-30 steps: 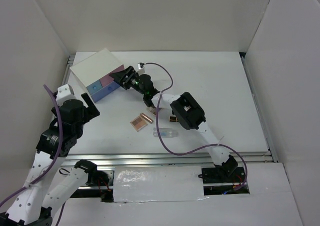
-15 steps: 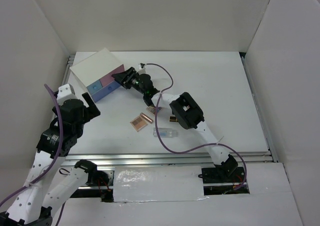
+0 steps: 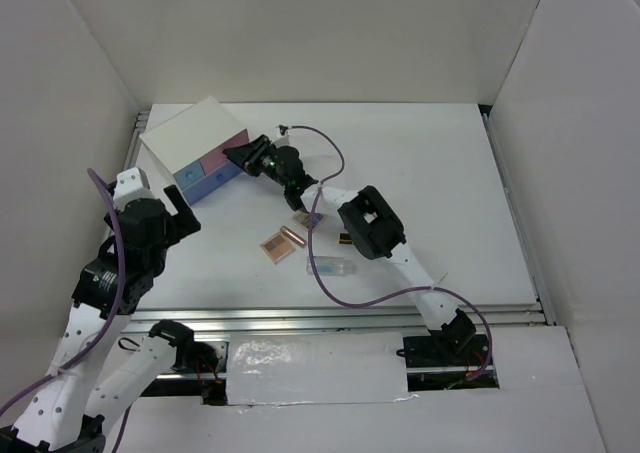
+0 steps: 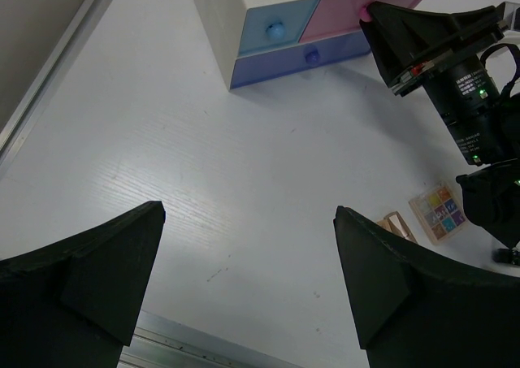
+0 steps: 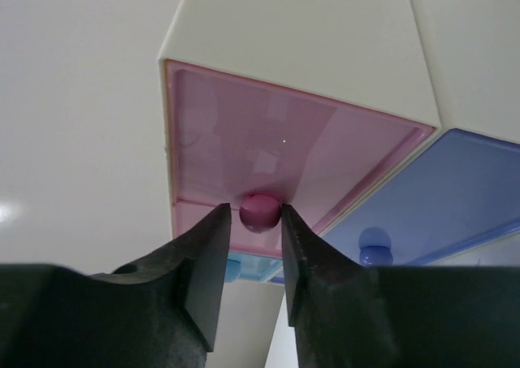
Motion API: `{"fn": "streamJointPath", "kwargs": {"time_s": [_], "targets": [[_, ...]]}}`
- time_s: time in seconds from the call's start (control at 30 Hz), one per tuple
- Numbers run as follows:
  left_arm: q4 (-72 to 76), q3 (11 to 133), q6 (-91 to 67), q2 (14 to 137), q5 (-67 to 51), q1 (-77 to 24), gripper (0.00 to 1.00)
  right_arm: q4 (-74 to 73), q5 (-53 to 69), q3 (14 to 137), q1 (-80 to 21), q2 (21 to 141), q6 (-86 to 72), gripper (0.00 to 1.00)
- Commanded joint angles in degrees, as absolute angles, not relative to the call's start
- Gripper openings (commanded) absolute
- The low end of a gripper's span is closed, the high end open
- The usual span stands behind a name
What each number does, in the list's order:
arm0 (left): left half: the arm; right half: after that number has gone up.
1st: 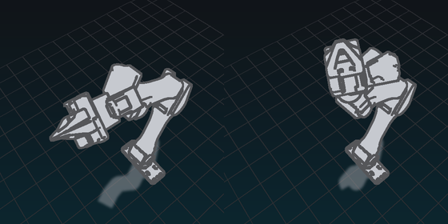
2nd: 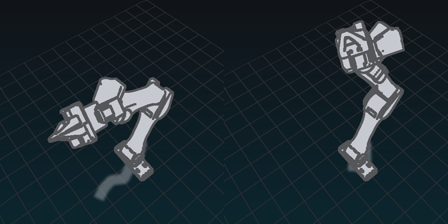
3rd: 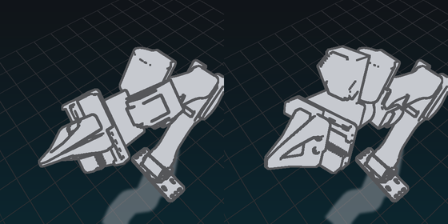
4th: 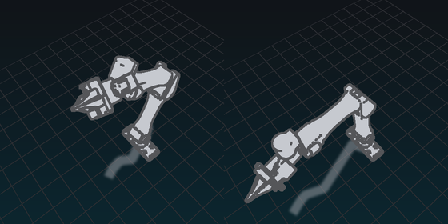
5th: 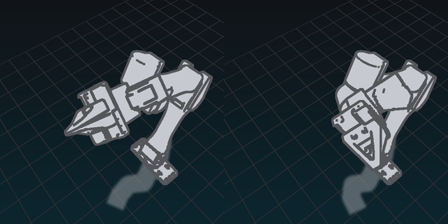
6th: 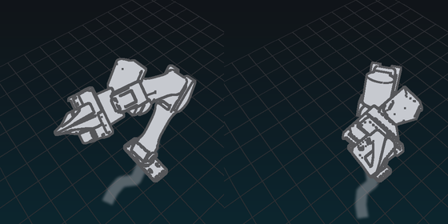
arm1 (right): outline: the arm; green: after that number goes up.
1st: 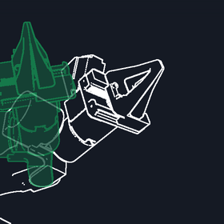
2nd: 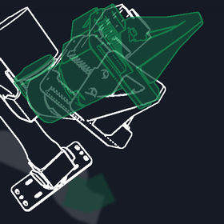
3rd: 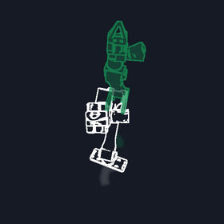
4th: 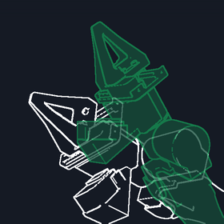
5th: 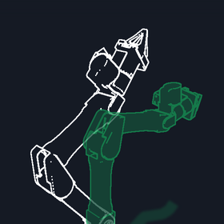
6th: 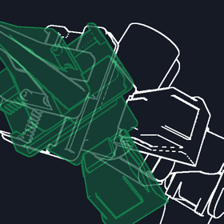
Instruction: Organize the makeup
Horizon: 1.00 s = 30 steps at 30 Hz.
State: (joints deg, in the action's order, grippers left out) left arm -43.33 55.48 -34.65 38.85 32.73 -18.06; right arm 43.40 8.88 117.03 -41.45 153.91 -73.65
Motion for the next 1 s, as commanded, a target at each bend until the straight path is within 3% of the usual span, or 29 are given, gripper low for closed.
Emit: {"fn": "streamJointPath", "kwargs": {"time_s": [0.0,0.27,0.43,0.83,0.97], "targets": [[-41.1,56.4,-33.8,38.5,32.7,-17.8,1.0,44.6,8.6,119.7,-41.2,154.9,-73.8,0.36],[-41.1,56.4,-33.8,38.5,32.7,-17.8,0.99,47.1,9.2,115.2,-41.1,152.0,-74.0,0.05],[-41.1,56.4,-33.9,38.6,32.7,-17.8,1.0,53.7,7.7,101.0,-41.1,144.1,-71.6,0.03],[-41.1,56.4,-33.8,38.8,32.8,-17.5,0.99,65.8,9.9,81.4,-39.6,132.9,-72.5,0.0],[-41.3,56.4,-33.9,38.9,33.0,-17.5,1.0,67.9,10.8,78.5,-39.3,131.3,-72.5,0.04]]}}
